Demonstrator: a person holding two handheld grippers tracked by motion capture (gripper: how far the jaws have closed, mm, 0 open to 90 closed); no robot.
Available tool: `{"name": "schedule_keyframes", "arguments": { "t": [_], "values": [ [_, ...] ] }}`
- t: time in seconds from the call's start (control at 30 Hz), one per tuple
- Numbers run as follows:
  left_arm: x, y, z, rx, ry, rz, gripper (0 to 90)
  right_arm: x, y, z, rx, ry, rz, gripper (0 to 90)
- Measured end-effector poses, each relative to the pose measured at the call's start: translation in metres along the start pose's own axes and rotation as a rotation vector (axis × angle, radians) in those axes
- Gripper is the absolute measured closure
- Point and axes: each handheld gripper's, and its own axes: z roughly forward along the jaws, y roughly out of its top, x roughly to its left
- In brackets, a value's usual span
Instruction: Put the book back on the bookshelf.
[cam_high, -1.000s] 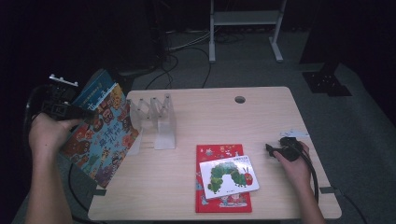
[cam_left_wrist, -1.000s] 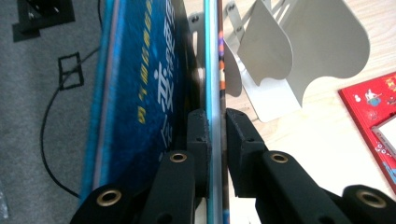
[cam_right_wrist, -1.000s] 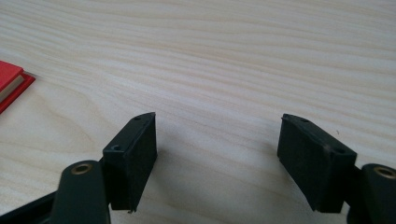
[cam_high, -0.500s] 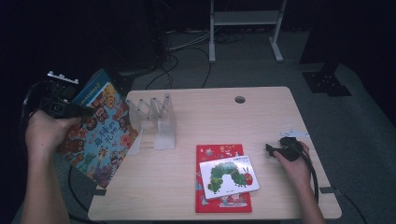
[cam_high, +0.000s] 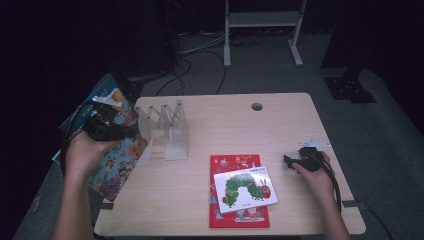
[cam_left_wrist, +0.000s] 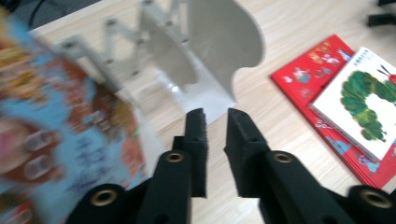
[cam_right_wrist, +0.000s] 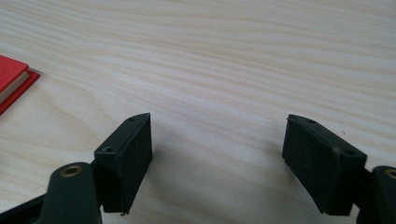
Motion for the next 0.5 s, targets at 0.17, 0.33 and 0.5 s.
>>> {"name": "schedule_keyframes", "arguments": {
  "t": [0.17,0.33,0.5],
  "values": [
    [-0.017,-0.006,0.029,-0.041,-0.057,0.051,61.8,0.002,-0.002,-0.002,-0.001,0.006,-0.003,26.2],
    [-0.026,-0.014,0.062,-0.022,-0.106,0.071,53.0,0.008,-0.004,-0.009,0.012,0.027,-0.015,31.0],
    [-0.034,-0.024,0.088,-0.007,-0.138,0.095,47.5,0.016,-0.006,-0.020,0.014,0.049,-0.039,32.5]
  ]
}}
